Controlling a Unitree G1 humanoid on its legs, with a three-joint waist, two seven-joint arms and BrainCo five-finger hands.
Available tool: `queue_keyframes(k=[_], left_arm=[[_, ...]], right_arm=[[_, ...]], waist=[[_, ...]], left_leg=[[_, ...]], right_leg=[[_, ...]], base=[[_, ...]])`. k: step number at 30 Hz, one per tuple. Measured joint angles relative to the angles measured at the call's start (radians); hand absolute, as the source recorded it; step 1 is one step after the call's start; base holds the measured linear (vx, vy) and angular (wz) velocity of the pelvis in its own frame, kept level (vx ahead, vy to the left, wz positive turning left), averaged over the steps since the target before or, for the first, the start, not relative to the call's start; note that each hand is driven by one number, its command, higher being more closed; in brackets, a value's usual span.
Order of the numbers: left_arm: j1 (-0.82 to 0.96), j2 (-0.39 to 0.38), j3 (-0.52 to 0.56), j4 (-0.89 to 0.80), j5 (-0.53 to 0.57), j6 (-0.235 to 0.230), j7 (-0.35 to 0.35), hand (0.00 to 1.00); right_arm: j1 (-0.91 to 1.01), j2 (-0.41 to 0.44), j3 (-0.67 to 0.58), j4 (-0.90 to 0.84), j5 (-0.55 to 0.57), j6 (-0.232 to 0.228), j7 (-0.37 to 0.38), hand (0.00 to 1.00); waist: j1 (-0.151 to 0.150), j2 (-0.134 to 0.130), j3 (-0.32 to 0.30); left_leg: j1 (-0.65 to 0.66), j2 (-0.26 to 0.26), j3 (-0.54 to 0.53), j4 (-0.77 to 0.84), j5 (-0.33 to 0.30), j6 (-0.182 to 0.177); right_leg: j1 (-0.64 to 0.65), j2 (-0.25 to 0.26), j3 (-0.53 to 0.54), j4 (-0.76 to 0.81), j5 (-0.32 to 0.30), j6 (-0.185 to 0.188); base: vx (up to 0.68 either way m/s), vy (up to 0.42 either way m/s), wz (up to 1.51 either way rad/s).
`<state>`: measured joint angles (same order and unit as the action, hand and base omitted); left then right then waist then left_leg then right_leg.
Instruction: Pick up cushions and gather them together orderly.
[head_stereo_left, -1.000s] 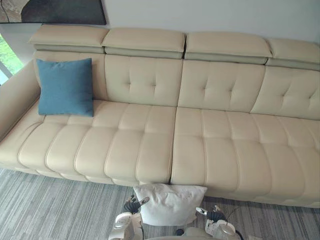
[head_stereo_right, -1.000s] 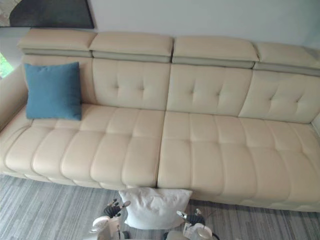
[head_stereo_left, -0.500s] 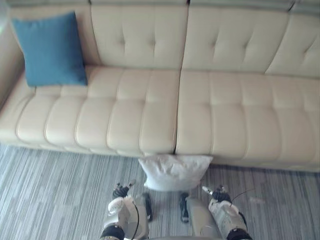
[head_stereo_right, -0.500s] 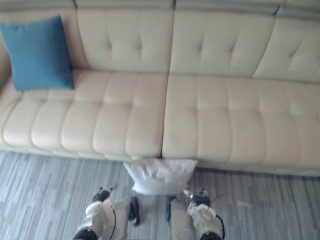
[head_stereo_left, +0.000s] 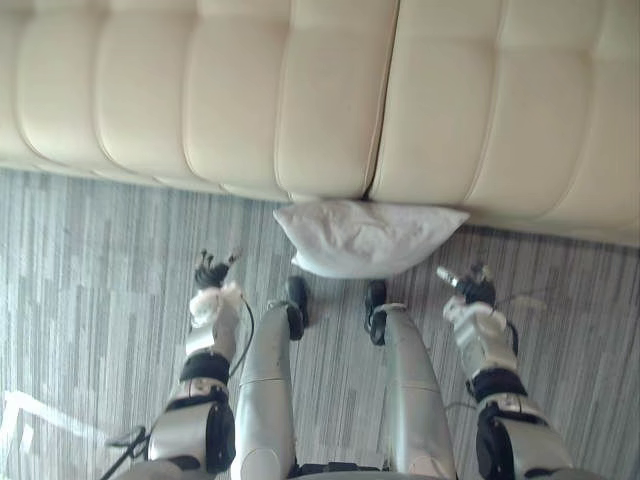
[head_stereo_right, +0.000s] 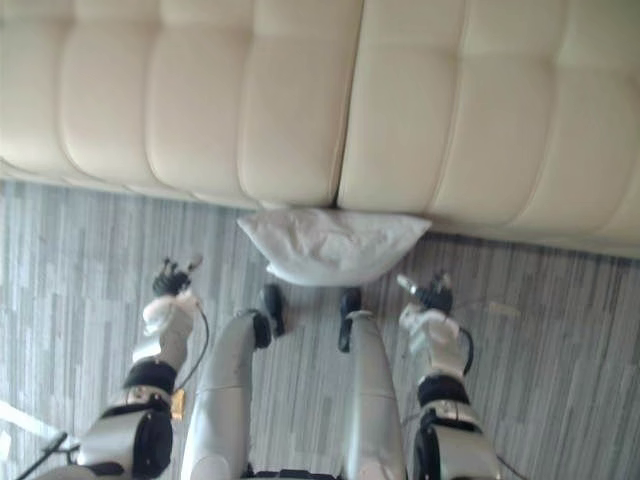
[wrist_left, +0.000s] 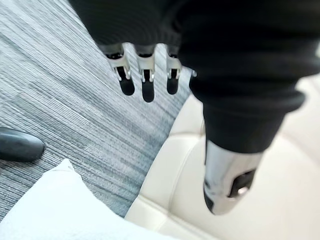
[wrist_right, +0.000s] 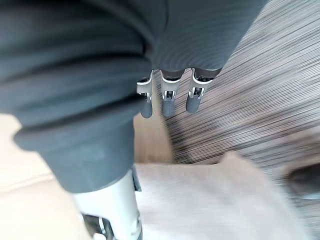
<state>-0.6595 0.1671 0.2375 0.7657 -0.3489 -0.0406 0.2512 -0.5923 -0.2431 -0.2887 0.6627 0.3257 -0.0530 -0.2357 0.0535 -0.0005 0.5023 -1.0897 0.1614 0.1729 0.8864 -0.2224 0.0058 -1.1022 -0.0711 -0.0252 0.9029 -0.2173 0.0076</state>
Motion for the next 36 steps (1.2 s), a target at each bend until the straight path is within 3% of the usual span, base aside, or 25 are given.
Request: queue_keyframes(k=[8,9,11,12,23,27,32,36], left_arm=[[-0.174,0.007,-0.118,-0.001,0.054,0.003,0.014,0.0],[-0.199,0.005,-0.144,-0.001,0.081,0.004,0.029,0.0],[-0.219,-0.001,-0.157,-0.001,0.092,0.005,0.034,0.0],[-0.232,-0.009,-0.16,-0.001,0.092,0.005,0.04,1.0],[-0.261,-0.036,-0.175,-0.073,0.07,0.003,0.184,1.0],[-0.255,-0.054,-0.175,-0.146,0.031,0.0,0.222,1.0],[-0.126,-0.084,-0.208,-0.295,0.003,-0.029,0.226,1.0],[0.033,-0.101,-0.266,-0.458,0.001,-0.064,0.221,1.0]], right_arm=[[-0.192,-0.008,0.094,-0.006,-0.001,-0.009,-0.02,0.0],[-0.225,0.004,0.099,0.008,-0.002,-0.018,-0.03,1.0],[-0.247,0.007,0.104,0.027,-0.004,-0.021,-0.041,1.0],[-0.255,0.007,0.109,0.029,-0.004,-0.021,-0.048,1.0],[-0.264,0.033,0.173,0.01,-0.009,-0.019,-0.093,1.0],[-0.228,0.056,0.174,-0.08,-0.008,-0.019,-0.11,1.0],[-0.098,0.109,0.182,-0.246,-0.011,-0.02,-0.133,1.0],[0.058,0.139,0.202,-0.413,-0.015,-0.036,-0.134,1.0]], waist=[[-0.012,-0.001,0.03],[-0.017,-0.001,0.031],[-0.019,-0.001,0.033],[-0.02,-0.001,0.033],[-0.041,-0.002,0.034],[-0.046,-0.002,0.034],[-0.05,-0.003,0.032],[-0.049,-0.004,0.03]], left_leg=[[-0.149,0.004,-0.017,0.045,0.007,-0.001],[-0.168,0.004,-0.019,0.045,0.014,-0.003],[-0.182,0.004,-0.021,0.047,0.016,-0.004],[-0.191,0.004,-0.022,0.051,0.016,-0.004],[-0.216,0.018,-0.029,0.067,0.019,-0.01],[-0.205,0.019,-0.033,0.065,0.023,-0.016],[-0.064,0.015,-0.028,0.005,0.031,-0.028],[0.134,0.001,-0.018,-0.113,0.048,-0.04]], right_leg=[[-0.149,0.001,-0.006,0.058,-0.001,-0.002],[-0.169,0.001,-0.007,0.062,0.0,-0.004],[-0.183,0.001,-0.008,0.067,0.0,-0.004],[-0.193,0.001,-0.008,0.071,0.0,-0.003],[-0.219,0.01,-0.018,0.087,0.001,-0.006],[-0.207,0.014,-0.019,0.085,0.004,-0.01],[-0.073,0.018,-0.019,0.031,0.01,-0.019],[0.114,0.021,-0.019,-0.07,0.009,-0.017]], base=[[-0.04,-0.008,0.04],[-0.04,-0.002,0.05],[-0.02,0.0,0.03],[-0.03,0.006,-0.01],[-0.01,0.004,-0.01],[-0.04,0.014,-0.01],[-0.03,-0.01,-0.03],[-0.01,-0.059,-0.02]])
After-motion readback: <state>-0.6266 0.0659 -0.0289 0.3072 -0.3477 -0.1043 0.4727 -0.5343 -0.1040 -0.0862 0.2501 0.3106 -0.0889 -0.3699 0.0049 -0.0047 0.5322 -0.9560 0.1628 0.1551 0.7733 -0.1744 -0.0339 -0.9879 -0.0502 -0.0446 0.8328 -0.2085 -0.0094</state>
